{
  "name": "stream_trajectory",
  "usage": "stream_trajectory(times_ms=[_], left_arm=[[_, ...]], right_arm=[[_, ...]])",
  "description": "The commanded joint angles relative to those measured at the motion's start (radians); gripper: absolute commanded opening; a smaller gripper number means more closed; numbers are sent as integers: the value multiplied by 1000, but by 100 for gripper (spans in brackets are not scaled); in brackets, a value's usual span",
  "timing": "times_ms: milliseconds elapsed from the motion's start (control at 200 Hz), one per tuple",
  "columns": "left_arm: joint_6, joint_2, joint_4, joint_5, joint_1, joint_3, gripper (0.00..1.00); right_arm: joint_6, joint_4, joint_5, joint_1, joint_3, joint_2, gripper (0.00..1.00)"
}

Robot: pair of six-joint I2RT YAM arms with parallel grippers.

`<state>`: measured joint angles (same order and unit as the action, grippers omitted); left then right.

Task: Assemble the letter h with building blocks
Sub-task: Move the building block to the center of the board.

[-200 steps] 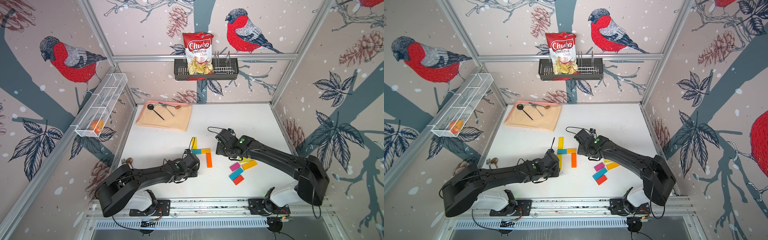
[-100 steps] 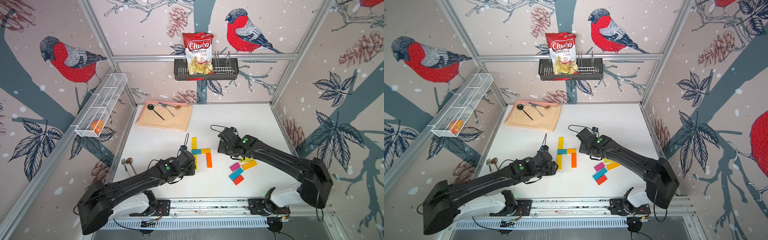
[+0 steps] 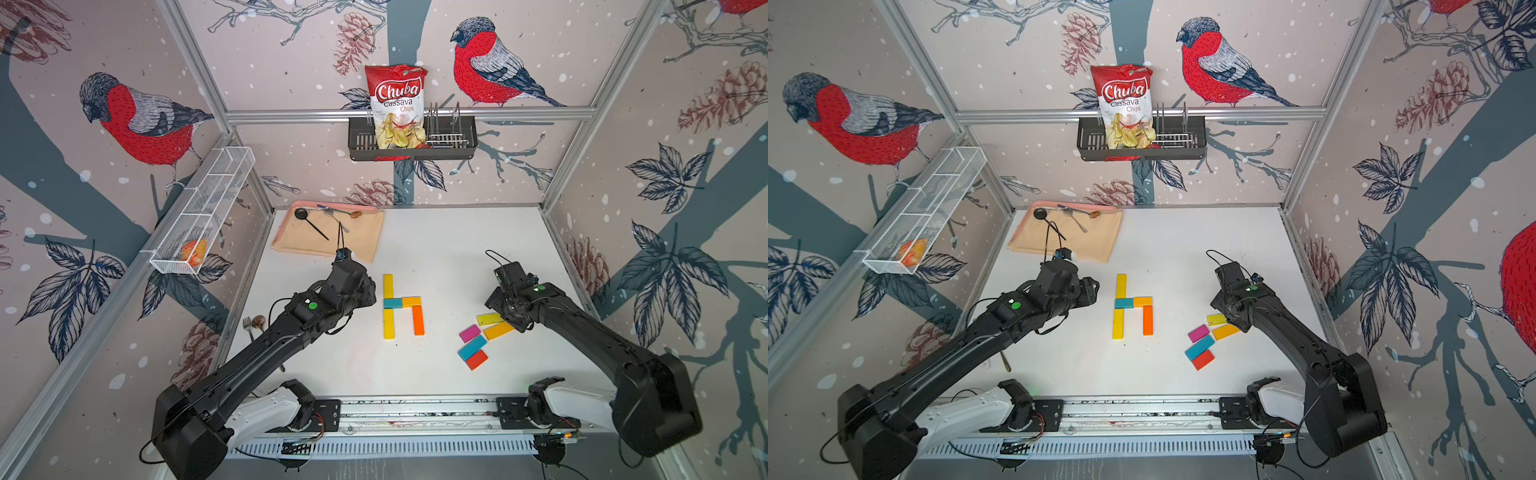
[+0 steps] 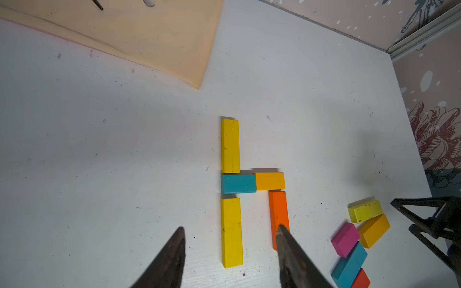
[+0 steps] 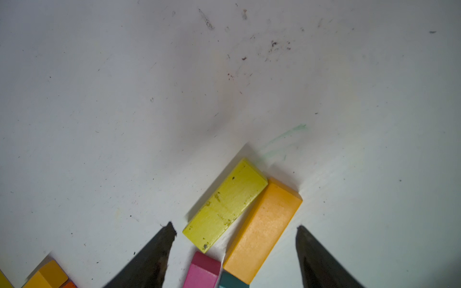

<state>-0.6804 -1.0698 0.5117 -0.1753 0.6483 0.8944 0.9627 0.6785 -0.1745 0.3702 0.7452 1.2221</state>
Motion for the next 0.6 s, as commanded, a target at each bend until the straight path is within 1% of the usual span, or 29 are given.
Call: stream_trajectory(times_ms=[0,85,120,285,380,465,595], left_arm=[[27,0,-30,25,-11,-20,57],[28,6,-33,33,-19,-42,57],[28,10,-35,34,-22,-51,57],[28,21,-37,38,-29,-78,57],[28,22,-39,37,-34,-83,57],[28,22,-39,39,-35,-83,57],[32,21,-38,39,-39,-83,56]], right_arm=[[-26,-39,43,-5,-17,14,75],[-32,-77,60,5,-28,27,72],[-39,-88,62,11,-24,63,70],[-34,-105,62,50,3,142,68],[-17,-95,49,66,13,179,65],[3,-94,34,81,20,194,65],[20,-118,43,86,27,217,65]])
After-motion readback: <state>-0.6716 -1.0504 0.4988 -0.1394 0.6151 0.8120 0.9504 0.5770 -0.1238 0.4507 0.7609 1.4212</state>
